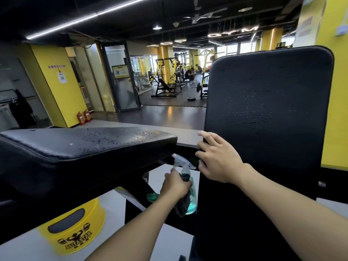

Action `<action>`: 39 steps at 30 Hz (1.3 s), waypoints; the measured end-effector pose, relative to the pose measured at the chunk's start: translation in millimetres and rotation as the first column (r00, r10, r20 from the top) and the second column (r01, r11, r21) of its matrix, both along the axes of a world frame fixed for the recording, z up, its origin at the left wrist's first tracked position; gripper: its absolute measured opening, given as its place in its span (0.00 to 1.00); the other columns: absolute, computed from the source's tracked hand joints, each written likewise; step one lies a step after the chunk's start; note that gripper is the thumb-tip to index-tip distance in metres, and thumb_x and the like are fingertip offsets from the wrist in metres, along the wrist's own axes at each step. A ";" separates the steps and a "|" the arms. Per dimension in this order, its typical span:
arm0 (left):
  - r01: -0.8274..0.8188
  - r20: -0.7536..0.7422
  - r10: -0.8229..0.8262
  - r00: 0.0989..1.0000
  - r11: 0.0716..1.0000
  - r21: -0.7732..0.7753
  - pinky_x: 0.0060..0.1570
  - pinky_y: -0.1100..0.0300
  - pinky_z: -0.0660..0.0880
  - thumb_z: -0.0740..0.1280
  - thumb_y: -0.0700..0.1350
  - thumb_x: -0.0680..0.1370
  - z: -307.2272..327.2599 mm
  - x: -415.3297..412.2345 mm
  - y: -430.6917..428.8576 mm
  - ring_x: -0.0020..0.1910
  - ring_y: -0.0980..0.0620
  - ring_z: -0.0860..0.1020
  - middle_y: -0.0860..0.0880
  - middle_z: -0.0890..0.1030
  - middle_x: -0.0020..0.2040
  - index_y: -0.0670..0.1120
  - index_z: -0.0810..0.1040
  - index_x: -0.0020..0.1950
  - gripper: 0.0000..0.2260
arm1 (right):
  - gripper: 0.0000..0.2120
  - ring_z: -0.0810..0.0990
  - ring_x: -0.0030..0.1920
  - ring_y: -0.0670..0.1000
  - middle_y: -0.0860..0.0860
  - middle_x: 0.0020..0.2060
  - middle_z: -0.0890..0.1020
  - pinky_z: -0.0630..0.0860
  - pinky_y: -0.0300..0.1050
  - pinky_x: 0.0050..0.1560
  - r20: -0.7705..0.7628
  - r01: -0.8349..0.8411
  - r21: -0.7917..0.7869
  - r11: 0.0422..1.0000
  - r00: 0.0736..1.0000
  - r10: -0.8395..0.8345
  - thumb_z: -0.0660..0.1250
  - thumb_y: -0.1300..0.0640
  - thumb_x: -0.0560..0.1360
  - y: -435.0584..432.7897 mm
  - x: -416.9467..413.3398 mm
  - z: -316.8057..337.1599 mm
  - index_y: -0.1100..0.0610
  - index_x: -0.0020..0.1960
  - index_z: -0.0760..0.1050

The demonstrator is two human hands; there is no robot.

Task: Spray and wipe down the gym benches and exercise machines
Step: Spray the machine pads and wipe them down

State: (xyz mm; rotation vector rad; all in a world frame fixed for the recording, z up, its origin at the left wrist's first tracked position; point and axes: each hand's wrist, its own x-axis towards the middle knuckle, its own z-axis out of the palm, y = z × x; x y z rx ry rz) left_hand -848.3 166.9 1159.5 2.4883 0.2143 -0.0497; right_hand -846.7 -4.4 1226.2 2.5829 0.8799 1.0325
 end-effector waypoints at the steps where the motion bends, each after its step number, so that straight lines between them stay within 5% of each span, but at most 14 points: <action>1: -0.011 0.012 0.011 1.000 1.000 -0.014 0.41 0.55 0.71 0.71 0.55 0.72 4.1 -2.0 0.4 0.53 0.42 0.78 0.43 0.75 0.57 0.44 0.69 0.64 0.26 | 0.14 0.68 0.71 0.60 0.51 0.45 0.81 0.63 0.52 0.72 -0.016 -0.004 0.009 1.000 1.000 0.005 0.59 0.50 0.72 0.1 -0.6 1.1 0.55 0.42 0.82; 4: 0.015 0.057 -0.012 0.998 0.998 -0.067 0.43 0.55 0.71 0.70 0.52 0.73 19.7 -11.7 0.3 0.54 0.41 0.78 0.43 0.76 0.57 0.44 0.66 0.64 0.25 | 0.17 0.69 0.69 0.56 0.48 0.45 0.82 0.62 0.47 0.71 -0.081 -0.032 0.109 0.994 0.996 0.041 0.58 0.47 0.74 2.2 -3.5 6.1 0.53 0.50 0.83; 6: 0.084 0.132 -0.067 0.989 0.989 -0.121 0.41 0.55 0.73 0.69 0.50 0.73 36.6 -22.2 0.1 0.49 0.44 0.79 0.47 0.79 0.49 0.46 0.72 0.57 0.16 | 0.22 0.69 0.68 0.53 0.47 0.50 0.82 0.63 0.46 0.69 -0.189 -0.066 0.331 0.942 0.973 0.134 0.56 0.44 0.75 8.5 -12.6 14.4 0.53 0.59 0.80; 9: 0.163 0.293 -0.085 0.952 0.954 -0.252 0.35 0.57 0.73 0.71 0.49 0.73 73.6 -35.2 -6.7 0.39 0.50 0.79 0.50 0.81 0.39 0.47 0.75 0.46 0.08 | 0.25 0.72 0.65 0.45 0.46 0.61 0.77 0.68 0.46 0.67 -0.385 0.016 0.729 0.685 0.836 0.391 0.54 0.42 0.77 21.6 -32.4 30.3 0.51 0.69 0.73; 14: 0.213 0.359 0.075 0.930 0.688 -0.694 0.52 0.47 0.80 0.67 0.44 0.79 144.2 -49.1 -12.5 0.48 0.45 0.81 0.45 0.83 0.47 0.46 0.75 0.52 0.04 | 0.21 0.62 0.71 0.37 0.40 0.72 0.65 0.58 0.21 0.62 -0.344 0.096 0.925 0.369 0.628 0.698 0.51 0.49 0.85 52.3 -60.2 65.1 0.44 0.78 0.58; 18: 0.182 0.258 0.140 0.956 0.406 -0.895 0.49 0.44 0.81 0.68 0.58 0.72 180.4 -52.3 -6.8 0.52 0.43 0.82 0.44 0.81 0.50 0.44 0.75 0.57 0.21 | 0.22 0.61 0.69 0.29 0.40 0.73 0.63 0.59 0.23 0.66 -0.210 -0.054 0.948 0.315 0.637 0.741 0.52 0.54 0.85 65.0 -68.8 92.6 0.46 0.78 0.56; 20: 0.158 0.194 0.072 0.978 0.341 -0.927 0.44 0.50 0.78 0.67 0.66 0.64 192.9 -54.1 -0.3 0.50 0.44 0.81 0.43 0.78 0.51 0.44 0.73 0.55 0.31 | 0.22 0.66 0.70 0.36 0.44 0.71 0.69 0.66 0.34 0.68 -0.197 -0.108 0.932 0.345 0.649 0.735 0.56 0.59 0.84 70.4 -68.6 96.2 0.46 0.77 0.61; 22: 0.137 0.173 0.049 0.984 0.417 -0.898 0.52 0.48 0.77 0.66 0.73 0.61 203.7 -59.3 6.6 0.53 0.45 0.80 0.43 0.77 0.54 0.44 0.74 0.54 0.36 | 0.22 0.73 0.66 0.41 0.46 0.66 0.75 0.74 0.39 0.63 -0.174 -0.110 0.939 0.325 0.665 0.727 0.59 0.63 0.82 76.7 -69.2 99.6 0.47 0.73 0.67; 25: 0.099 0.174 0.045 0.984 0.674 -0.732 0.64 0.40 0.73 0.56 0.76 0.64 220.4 -77.9 17.9 0.62 0.44 0.77 0.44 0.74 0.67 0.48 0.75 0.63 0.41 | 0.22 0.79 0.55 0.44 0.49 0.56 0.80 0.78 0.36 0.51 -0.074 -0.130 0.960 0.249 0.736 0.673 0.63 0.70 0.77 87.5 -70.4 110.2 0.47 0.62 0.75; 29: 0.179 0.466 -0.053 0.883 0.957 -0.230 0.56 0.46 0.79 0.56 0.57 0.79 258.8 -119.0 44.4 0.55 0.48 0.78 0.45 0.75 0.62 0.47 0.72 0.68 0.22 | 0.21 0.79 0.41 0.51 0.55 0.52 0.80 0.76 0.35 0.32 -0.050 -0.077 0.983 0.168 0.764 0.643 0.61 0.70 0.75 98.1 -54.7 127.8 0.47 0.58 0.78; 33: 0.056 0.713 -0.008 0.701 0.998 -0.043 0.39 0.58 0.73 0.60 0.42 0.81 295.7 -148.1 86.8 0.42 0.51 0.78 0.49 0.79 0.46 0.48 0.78 0.55 0.08 | 0.27 0.81 0.38 0.66 0.53 0.55 0.78 0.75 0.44 0.26 -0.126 0.058 0.991 0.121 0.726 0.677 0.57 0.70 0.77 116.9 -41.8 145.1 0.45 0.64 0.77; 36: -0.097 0.670 0.034 0.741 0.994 0.057 0.45 0.52 0.76 0.59 0.42 0.80 301.2 -158.5 114.3 0.45 0.48 0.79 0.47 0.81 0.47 0.48 0.78 0.53 0.09 | 0.24 0.76 0.34 0.62 0.54 0.47 0.83 0.73 0.46 0.25 -0.240 0.186 0.970 0.155 0.667 0.706 0.54 0.69 0.77 135.7 -36.6 154.4 0.47 0.57 0.81; 39: -0.242 0.570 0.052 0.820 0.934 0.263 0.62 0.43 0.71 0.59 0.46 0.81 290.7 -159.7 124.7 0.50 0.48 0.77 0.50 0.80 0.50 0.50 0.77 0.55 0.08 | 0.12 0.71 0.37 0.60 0.54 0.31 0.81 0.65 0.45 0.27 -0.311 0.355 0.929 0.104 0.593 0.743 0.56 0.60 0.77 150.3 -28.0 158.9 0.56 0.45 0.79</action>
